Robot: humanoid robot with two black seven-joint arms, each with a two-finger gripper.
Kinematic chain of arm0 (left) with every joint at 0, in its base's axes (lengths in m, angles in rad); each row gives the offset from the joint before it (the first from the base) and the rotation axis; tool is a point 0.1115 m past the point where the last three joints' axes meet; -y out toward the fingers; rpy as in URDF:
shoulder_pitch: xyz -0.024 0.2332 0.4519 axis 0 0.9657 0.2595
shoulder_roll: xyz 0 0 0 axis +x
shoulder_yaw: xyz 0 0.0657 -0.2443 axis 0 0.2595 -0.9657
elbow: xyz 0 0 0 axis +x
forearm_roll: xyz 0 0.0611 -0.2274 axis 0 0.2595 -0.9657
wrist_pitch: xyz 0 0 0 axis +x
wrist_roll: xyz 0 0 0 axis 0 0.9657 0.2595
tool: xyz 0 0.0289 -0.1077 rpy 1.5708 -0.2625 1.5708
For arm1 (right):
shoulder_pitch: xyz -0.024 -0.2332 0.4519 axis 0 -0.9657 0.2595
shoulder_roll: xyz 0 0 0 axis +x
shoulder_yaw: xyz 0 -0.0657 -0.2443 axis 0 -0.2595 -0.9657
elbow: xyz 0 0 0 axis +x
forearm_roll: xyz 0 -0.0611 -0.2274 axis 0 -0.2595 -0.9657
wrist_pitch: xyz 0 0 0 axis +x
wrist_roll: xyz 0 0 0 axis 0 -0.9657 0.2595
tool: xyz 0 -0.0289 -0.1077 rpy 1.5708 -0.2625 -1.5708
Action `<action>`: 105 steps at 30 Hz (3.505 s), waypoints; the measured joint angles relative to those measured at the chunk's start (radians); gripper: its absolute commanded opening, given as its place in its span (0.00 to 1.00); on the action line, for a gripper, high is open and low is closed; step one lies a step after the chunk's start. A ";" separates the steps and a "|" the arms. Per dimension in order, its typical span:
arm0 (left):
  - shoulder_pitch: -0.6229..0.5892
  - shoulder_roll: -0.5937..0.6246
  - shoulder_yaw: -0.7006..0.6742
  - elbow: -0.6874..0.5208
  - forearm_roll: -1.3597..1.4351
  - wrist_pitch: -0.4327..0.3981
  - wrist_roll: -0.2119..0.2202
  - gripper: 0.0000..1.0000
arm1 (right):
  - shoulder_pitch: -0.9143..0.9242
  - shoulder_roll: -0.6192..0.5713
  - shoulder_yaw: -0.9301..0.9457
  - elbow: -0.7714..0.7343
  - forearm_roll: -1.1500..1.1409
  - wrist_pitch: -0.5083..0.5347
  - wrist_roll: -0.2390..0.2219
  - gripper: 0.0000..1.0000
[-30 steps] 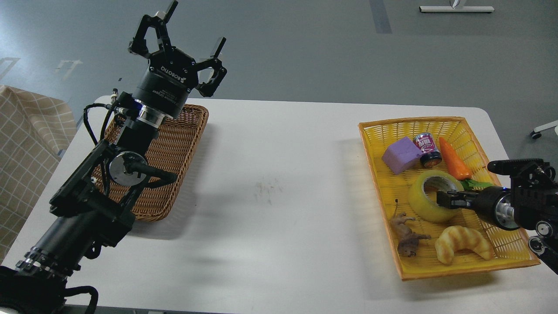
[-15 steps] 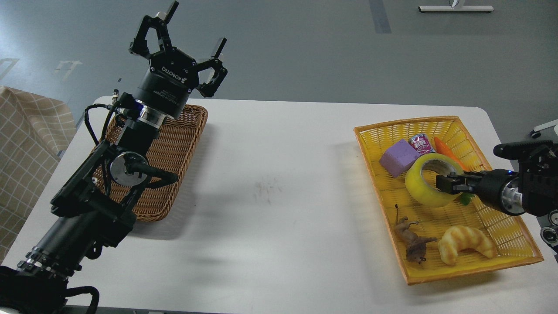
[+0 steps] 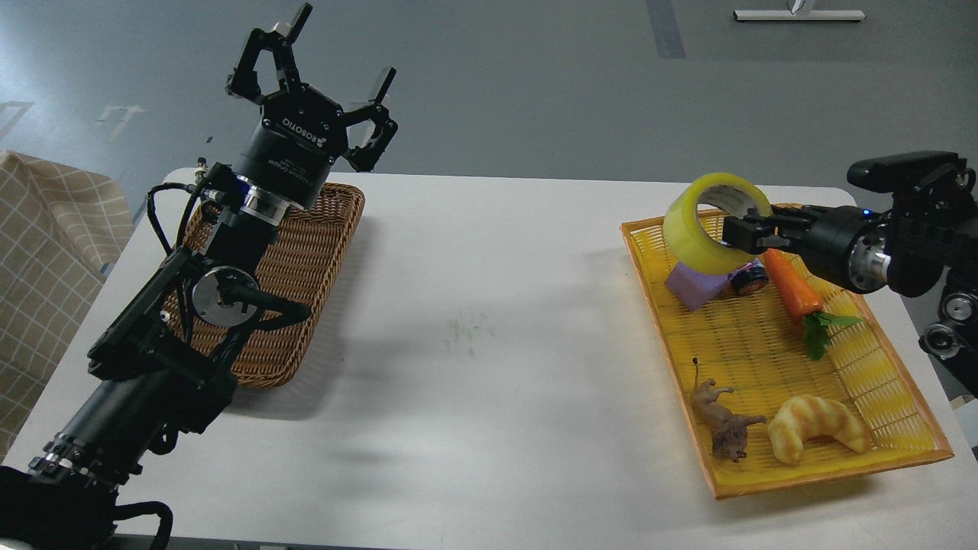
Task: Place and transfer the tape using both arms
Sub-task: 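Carry the tape roll out of the tray and set it on the table, then open the right gripper and raise it away from the tape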
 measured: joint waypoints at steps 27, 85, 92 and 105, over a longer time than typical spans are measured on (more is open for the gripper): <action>-0.002 -0.008 0.004 0.001 0.001 0.000 0.002 0.98 | 0.252 0.494 -0.370 -0.398 -0.016 0.000 -0.005 0.00; -0.002 -0.022 0.003 -0.006 0.001 0.000 0.001 0.98 | 0.282 0.588 -0.489 -0.565 -0.008 0.000 -0.004 0.91; -0.002 -0.013 0.003 -0.007 0.000 0.000 0.001 0.98 | 0.282 0.587 -0.481 -0.561 0.005 0.000 -0.001 1.00; -0.002 -0.004 0.005 -0.007 0.001 0.000 0.002 0.98 | 0.316 0.535 -0.302 -0.478 0.006 0.000 -0.001 1.00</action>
